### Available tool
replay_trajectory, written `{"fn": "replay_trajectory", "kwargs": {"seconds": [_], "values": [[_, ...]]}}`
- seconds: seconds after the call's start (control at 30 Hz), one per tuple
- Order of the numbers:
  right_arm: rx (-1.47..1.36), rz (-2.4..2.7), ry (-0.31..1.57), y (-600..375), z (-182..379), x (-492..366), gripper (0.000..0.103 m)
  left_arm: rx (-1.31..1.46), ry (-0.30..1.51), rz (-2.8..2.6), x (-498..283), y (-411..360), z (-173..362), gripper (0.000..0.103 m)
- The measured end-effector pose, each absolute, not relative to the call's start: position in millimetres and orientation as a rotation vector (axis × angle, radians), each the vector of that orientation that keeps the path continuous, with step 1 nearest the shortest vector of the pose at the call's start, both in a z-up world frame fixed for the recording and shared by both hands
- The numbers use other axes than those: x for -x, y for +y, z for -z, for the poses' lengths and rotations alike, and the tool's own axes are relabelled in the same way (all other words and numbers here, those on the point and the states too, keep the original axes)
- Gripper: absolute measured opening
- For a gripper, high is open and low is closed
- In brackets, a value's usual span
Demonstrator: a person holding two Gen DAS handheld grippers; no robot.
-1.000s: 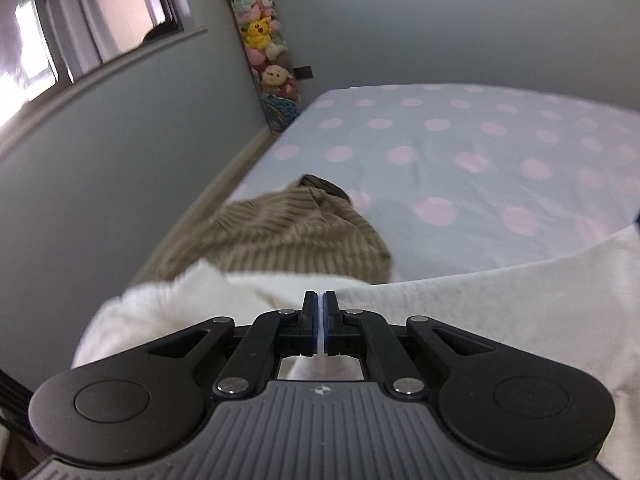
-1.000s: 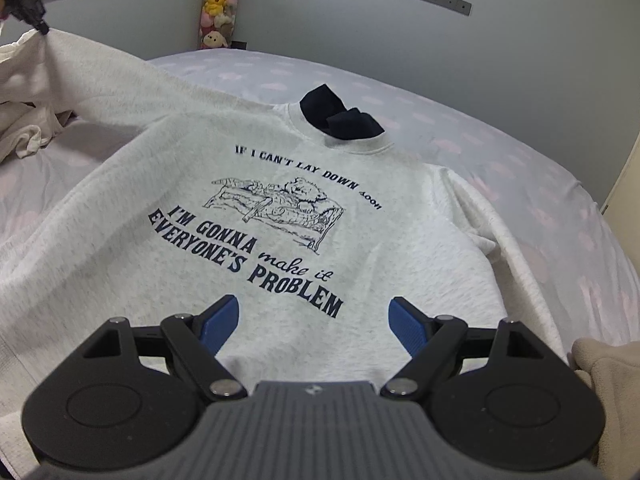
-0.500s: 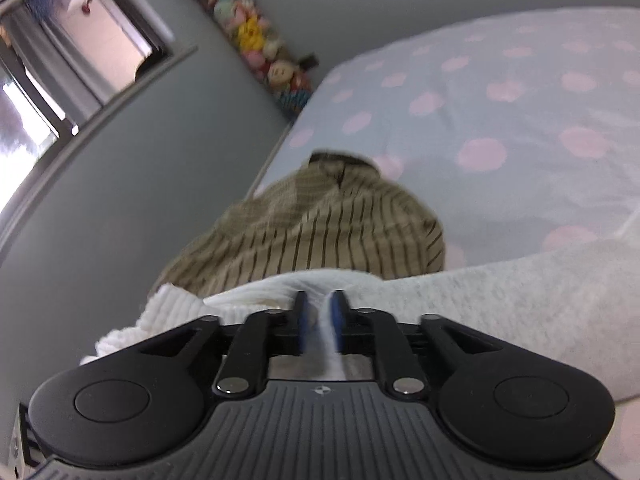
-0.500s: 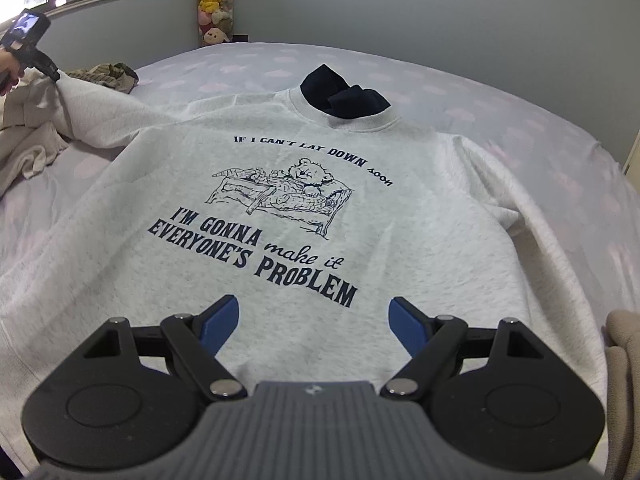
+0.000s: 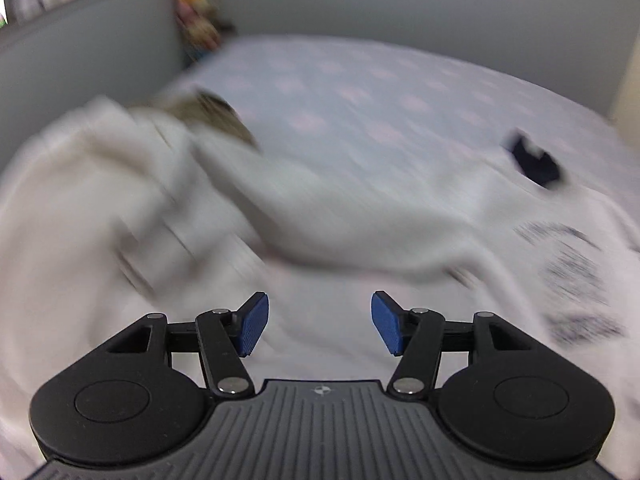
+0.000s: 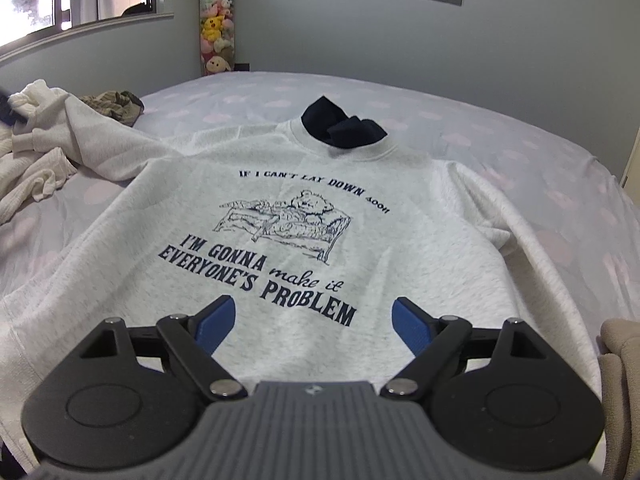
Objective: Fold clothes
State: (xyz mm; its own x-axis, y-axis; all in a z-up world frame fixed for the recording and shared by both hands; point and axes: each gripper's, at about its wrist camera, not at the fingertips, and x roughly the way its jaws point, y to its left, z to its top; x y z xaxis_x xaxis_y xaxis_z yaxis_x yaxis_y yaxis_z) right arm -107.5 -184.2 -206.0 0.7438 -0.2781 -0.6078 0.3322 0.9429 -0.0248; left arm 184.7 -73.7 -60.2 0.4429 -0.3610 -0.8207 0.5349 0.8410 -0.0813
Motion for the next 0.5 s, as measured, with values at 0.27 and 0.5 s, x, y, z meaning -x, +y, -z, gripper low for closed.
{"fn": "replay_trajectory", "kwargs": {"seconds": [0.27, 0.5], "values": [[-0.077, 0.339, 0.617, -182, 202, 113, 0.089, -0.265, 1.296, 0.716, -114, -106, 135, 0.056], [-0.068, 0.338, 0.580, -180, 198, 120, 0.091, -0.200, 1.504, 0.686, -101, -115, 183, 0.056]]}}
